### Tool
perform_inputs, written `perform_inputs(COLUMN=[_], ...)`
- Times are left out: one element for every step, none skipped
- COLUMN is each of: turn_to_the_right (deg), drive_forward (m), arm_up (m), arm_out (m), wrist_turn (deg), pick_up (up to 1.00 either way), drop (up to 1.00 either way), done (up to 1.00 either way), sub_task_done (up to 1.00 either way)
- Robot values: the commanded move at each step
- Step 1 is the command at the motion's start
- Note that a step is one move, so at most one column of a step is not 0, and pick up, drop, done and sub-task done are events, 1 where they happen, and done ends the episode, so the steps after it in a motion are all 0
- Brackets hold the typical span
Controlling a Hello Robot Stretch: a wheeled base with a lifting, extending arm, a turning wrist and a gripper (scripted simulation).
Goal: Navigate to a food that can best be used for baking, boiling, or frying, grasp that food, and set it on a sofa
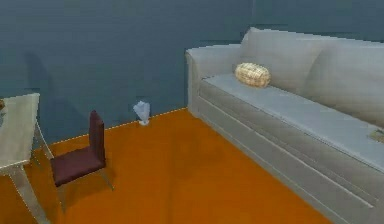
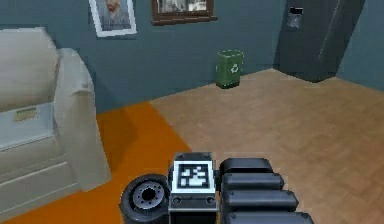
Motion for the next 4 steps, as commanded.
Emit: perform_inputs(turn_to_the_right=[3.0,0.0,6.0,3.0], drive_forward=[0.00,1.00,0.00,0.00], arm_up=[0.00,0.00,0.00,0.00], arm_out=[0.00,0.00,0.00,0.00], wrist_turn=[0.0,0.0,0.0,0.0], pick_up=[0.00,0.00,0.00,0.00], drop=[0.00,0.00,0.00,0.00], done=[0.00,0.00,0.00,0.00], sub_task_done=[0.00,0.00,0.00,0.00])
